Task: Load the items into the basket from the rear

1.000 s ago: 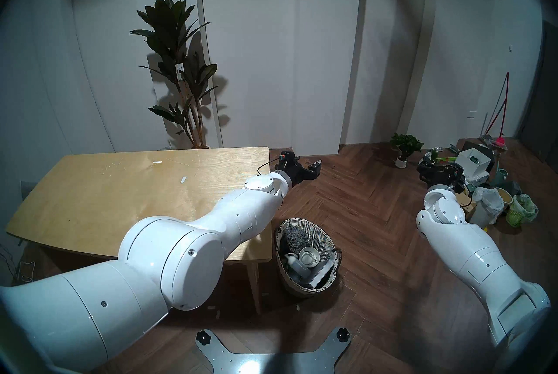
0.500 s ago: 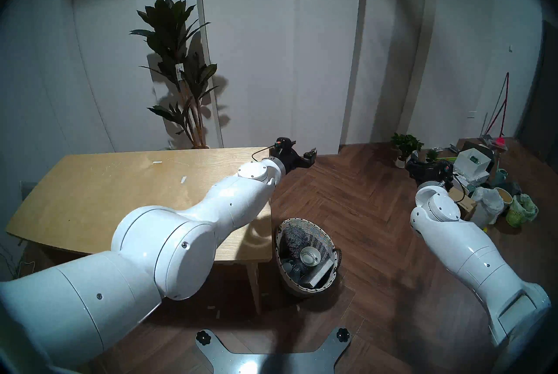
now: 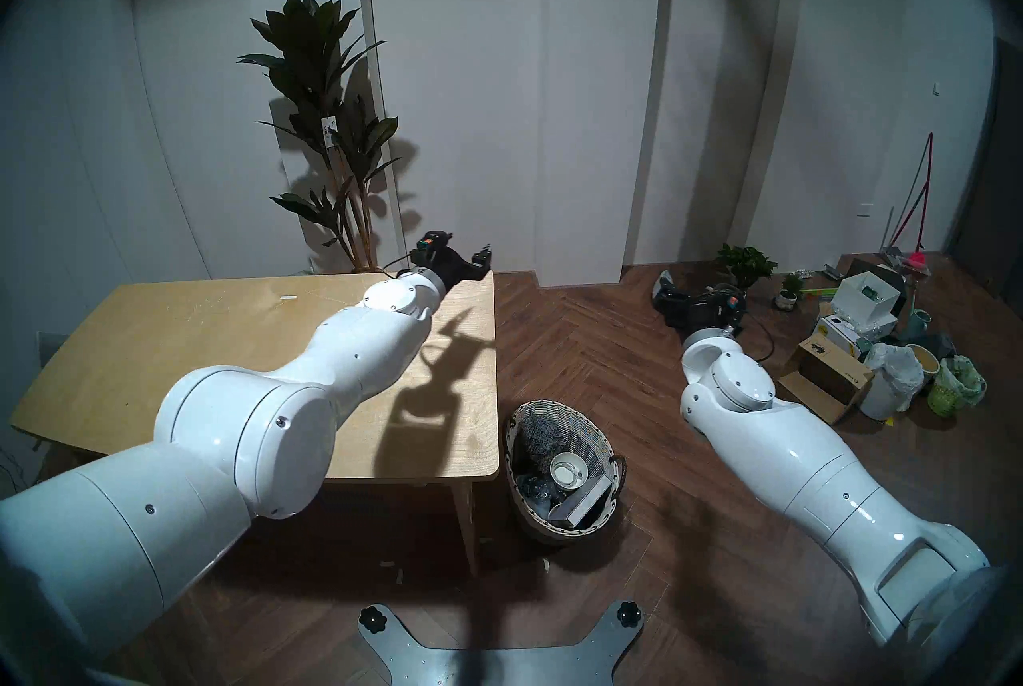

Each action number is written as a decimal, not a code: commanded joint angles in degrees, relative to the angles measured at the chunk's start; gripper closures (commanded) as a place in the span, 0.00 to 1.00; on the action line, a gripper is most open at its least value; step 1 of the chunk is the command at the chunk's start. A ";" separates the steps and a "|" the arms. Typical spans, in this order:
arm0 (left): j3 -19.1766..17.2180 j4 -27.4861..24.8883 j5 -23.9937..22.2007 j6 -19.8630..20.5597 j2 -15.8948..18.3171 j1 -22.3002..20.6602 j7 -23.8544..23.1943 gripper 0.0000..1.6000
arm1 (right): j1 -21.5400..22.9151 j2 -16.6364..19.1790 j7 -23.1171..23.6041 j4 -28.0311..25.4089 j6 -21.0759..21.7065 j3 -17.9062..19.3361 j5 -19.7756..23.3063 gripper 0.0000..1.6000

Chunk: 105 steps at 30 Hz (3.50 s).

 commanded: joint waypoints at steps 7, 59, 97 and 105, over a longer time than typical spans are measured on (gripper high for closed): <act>-2.31 -3.00 0.69 -2.61 9.98 -0.58 3.86 0.00 | 6.64 -7.29 -0.03 -3.09 1.74 -4.51 -2.82 0.00; -3.54 -11.15 3.87 -9.08 16.40 6.98 -0.11 0.00 | 23.17 -23.67 -5.95 18.67 11.32 -13.23 -8.36 0.00; -6.19 -21.41 -1.29 -9.62 17.38 14.27 -9.54 0.00 | 29.96 -30.64 -5.18 33.12 11.27 -16.92 -11.91 0.00; -6.83 -24.55 -2.55 -9.43 17.68 16.17 -11.58 0.00 | 31.12 -31.72 -4.57 35.74 10.78 -17.45 -12.56 0.00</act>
